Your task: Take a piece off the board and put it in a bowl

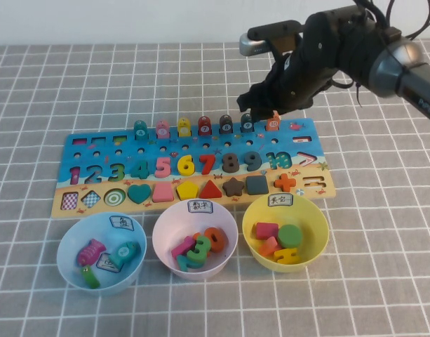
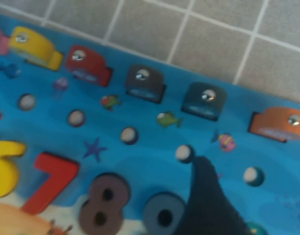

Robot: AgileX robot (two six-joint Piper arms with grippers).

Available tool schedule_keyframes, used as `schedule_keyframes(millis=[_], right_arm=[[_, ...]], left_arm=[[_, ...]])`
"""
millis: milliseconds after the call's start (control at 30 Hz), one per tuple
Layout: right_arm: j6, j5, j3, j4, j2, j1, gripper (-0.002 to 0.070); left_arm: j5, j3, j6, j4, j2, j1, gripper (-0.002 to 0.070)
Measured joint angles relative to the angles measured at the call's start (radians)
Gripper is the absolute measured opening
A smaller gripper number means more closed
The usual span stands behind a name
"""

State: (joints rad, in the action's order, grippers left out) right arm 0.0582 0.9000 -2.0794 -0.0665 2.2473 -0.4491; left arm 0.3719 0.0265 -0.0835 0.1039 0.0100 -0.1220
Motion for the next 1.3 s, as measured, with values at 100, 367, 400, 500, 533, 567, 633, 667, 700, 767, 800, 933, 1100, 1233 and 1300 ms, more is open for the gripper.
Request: schedule_keyframes(millis=[100, 367, 400, 500, 533, 567, 633, 667, 700, 767, 800, 933, 1100, 1233, 1300], right_arm=[[0.007, 0.0, -0.016, 0.01, 0.022, 0.01, 0.0368], [0.024, -0.037, -0.028, 0.026, 0.052, 0.024, 0.0368], [0.024, -0.048, -0.028, 0.026, 0.052, 0.024, 0.0368], [0.024, -0.078, -0.03, 0.026, 0.058, 0.024, 0.0368], [0.024, -0.087, -0.032, 0.026, 0.063, 0.024, 0.0368], [0.024, -0.09, -0.034, 0.026, 0.069, 0.024, 0.0368], [0.024, -0.093, -0.034, 0.028, 0.081, 0.024, 0.0368], [0.024, -0.094, -0.034, 0.028, 0.085, 0.024, 0.0368], [0.024, -0.095, -0.034, 0.028, 0.09, 0.025, 0.0368], [0.024, -0.095, -0.034, 0.028, 0.098, 0.027, 0.0368], [0.024, -0.096, -0.034, 0.03, 0.1, 0.028, 0.0368], [0.024, -0.102, -0.034, 0.045, 0.104, 0.033, 0.0368], [0.024, -0.129, -0.034, 0.05, 0.104, 0.033, 0.0368], [0.024, -0.138, -0.034, 0.052, 0.104, 0.033, 0.0368], [0.024, -0.14, -0.034, 0.054, 0.104, 0.033, 0.0368]], left_arm=[[0.0, 0.0, 0.0, 0.0, 0.0, 0.0, -0.0001], [0.0, 0.0, 0.0, 0.0, 0.0, 0.0, -0.0001], [0.0, 0.0, 0.0, 0.0, 0.0, 0.0, -0.0001], [0.0, 0.0, 0.0, 0.0, 0.0, 0.0, -0.0001], [0.0, 0.0, 0.0, 0.0, 0.0, 0.0, -0.0001], [0.0, 0.0, 0.0, 0.0, 0.0, 0.0, -0.0001], [0.0, 0.0, 0.0, 0.0, 0.0, 0.0, -0.0001], [0.0, 0.0, 0.0, 0.0, 0.0, 0.0, -0.0001], [0.0, 0.0, 0.0, 0.0, 0.0, 0.0, -0.0001], [0.0, 0.0, 0.0, 0.0, 0.0, 0.0, -0.0001], [0.0, 0.0, 0.0, 0.0, 0.0, 0.0, -0.0001], [0.0, 0.0, 0.0, 0.0, 0.0, 0.0, -0.0001], [0.0, 0.0, 0.0, 0.0, 0.0, 0.0, -0.0001], [0.0, 0.0, 0.0, 0.0, 0.0, 0.0, -0.0001], [0.0, 0.0, 0.0, 0.0, 0.0, 0.0, -0.0001]])
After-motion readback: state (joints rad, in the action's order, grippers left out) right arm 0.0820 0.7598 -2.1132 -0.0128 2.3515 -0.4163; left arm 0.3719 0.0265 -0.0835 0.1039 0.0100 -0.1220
